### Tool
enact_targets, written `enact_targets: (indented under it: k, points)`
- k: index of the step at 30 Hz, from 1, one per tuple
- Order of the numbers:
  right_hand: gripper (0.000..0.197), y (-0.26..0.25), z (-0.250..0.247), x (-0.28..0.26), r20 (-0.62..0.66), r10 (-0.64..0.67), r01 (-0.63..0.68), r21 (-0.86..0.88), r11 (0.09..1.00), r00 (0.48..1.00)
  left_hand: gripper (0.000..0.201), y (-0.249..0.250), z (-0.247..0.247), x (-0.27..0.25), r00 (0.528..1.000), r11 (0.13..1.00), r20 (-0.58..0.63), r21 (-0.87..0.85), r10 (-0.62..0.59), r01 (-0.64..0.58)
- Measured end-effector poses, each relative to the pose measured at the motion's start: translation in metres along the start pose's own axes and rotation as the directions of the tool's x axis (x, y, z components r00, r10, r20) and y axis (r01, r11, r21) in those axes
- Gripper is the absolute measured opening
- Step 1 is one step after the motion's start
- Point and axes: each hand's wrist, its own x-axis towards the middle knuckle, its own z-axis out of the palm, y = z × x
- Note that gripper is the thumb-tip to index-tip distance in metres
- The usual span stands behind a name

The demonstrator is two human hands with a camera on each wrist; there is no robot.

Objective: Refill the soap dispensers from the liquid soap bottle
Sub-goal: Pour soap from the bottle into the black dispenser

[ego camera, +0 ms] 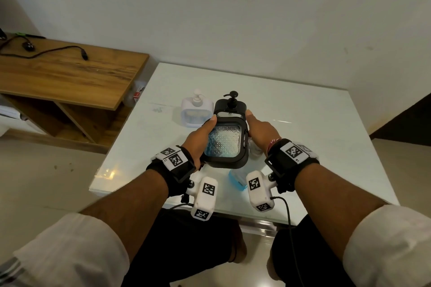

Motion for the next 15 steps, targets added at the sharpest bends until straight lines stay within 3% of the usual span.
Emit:
enact_targets:
  k: [4, 9, 15]
  points:
    - [0.078, 0.0015, -0.002, -0.0026, -0.033, 0.019, -0.018, 0.009, 1.0, 0.999, 0.048, 0.0, 0.0028, -0.0029, 1.0, 1.0, -0.017, 0.014, 0.006, -0.006]
    - [0.08, -0.0036, -0.0053, -0.005, 0.02, 0.003, -0.004, 0.067, 0.998, 1.0, 0.05, -0.0012, 0.0007, -0.0026, 1.0, 1.0, -0.018, 0.009, 0.007, -0.007]
    - [0.076, 0.0006, -0.0021, -0.0055, -0.034, 0.026, -0.026, 0.01, 1.0, 0.999, 0.051, -0.0008, 0.0024, -0.0008, 1.0, 1.0, -0.019, 0.007, 0.005, -0.005]
